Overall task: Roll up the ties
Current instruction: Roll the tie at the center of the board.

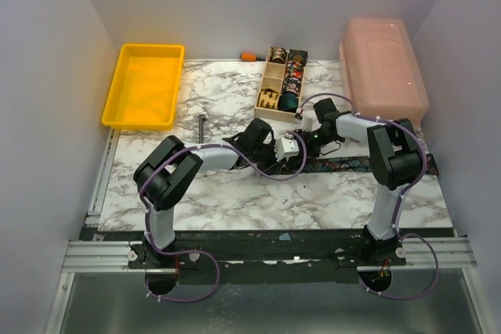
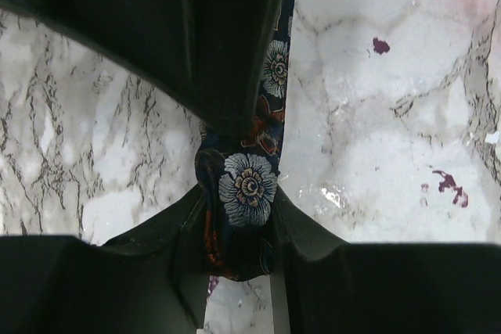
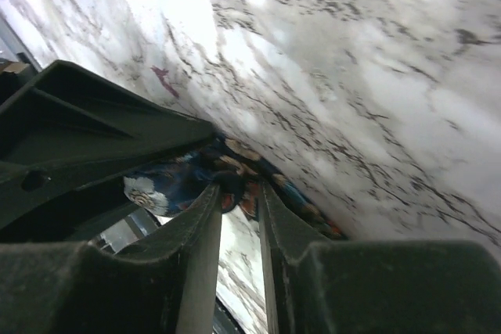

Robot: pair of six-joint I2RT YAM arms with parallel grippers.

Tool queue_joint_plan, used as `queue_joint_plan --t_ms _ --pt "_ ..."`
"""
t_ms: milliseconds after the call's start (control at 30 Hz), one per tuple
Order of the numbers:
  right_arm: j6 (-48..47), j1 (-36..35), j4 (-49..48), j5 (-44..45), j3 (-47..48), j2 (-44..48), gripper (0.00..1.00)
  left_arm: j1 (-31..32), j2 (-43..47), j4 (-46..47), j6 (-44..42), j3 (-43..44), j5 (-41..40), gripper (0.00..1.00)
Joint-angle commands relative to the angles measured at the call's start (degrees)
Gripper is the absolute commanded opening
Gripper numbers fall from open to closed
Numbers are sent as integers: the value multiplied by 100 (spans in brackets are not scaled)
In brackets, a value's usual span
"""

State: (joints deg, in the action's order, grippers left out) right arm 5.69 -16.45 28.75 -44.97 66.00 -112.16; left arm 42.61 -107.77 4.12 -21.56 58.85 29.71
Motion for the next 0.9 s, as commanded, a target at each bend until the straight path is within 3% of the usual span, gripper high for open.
queue_joint_plan --t_ms 0,167,267,533,733,867 --pt "-398 229 729 556 228 100 30 42 -87 -1762 -435 368 -444 6" --pt "-442 362 949 56 401 290 45 72 -222 -1945 -434 557 -545 6" --pt "-134 353 856 -535 440 243 48 97 -260 -1986 -481 601 -567 6" --pt "686 133 311 -1033 289 80 49 132 -271 -1928 -524 564 -616 8" --pt "819 -141 57 -902 100 31 50 159 -288 -1872 -567 522 -648 9" --pt "688 -192 64 -588 89 -142 43 169 -298 -1846 -591 496 -672 10"
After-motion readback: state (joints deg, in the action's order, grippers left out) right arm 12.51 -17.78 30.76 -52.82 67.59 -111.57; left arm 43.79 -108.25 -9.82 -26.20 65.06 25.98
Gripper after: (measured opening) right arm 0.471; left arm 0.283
